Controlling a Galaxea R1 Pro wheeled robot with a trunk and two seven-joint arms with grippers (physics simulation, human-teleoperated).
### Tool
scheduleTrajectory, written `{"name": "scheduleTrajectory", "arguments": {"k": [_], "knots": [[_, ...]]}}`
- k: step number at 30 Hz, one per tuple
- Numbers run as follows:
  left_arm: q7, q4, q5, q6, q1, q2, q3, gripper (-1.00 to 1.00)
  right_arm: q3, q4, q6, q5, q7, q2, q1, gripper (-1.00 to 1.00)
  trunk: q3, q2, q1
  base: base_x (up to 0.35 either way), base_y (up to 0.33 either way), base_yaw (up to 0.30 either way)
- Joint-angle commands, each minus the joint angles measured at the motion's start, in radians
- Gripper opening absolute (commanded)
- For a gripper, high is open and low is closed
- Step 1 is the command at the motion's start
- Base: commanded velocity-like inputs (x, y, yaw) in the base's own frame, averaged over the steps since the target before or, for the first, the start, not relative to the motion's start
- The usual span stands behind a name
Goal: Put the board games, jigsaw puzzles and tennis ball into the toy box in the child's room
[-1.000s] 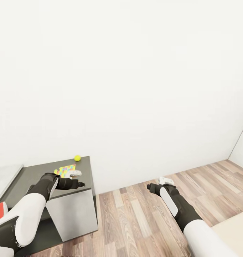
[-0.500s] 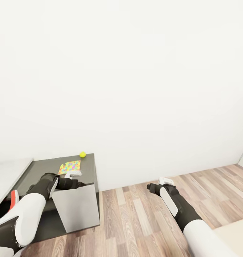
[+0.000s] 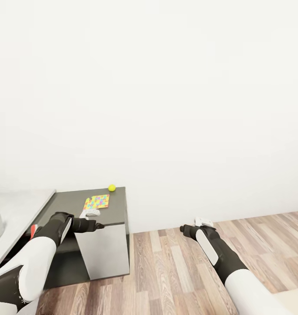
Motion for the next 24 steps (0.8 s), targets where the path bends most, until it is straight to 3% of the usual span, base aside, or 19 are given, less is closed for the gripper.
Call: {"name": "scheduleTrajectory", "arguments": {"k": [1, 24], "knots": [[-0.008, -0.001, -0.009, 0.005, -0.001, -0.001, 0.009, 1.0, 0.004, -0.001, 0.003, -0.011, -0.01, -0.001, -0.001, 1.0, -0.003, -0.003, 0.001, -0.036, 0.0, 0.008], [-0.008, 0.0, -0.009, 0.004, -0.001, -0.003, 0.008, 1.0, 0.004, -0.001, 0.003, -0.011, -0.01, -0.001, -0.001, 1.0, -0.002, -0.003, 0.001, -0.041, -0.024, 0.001]]}}
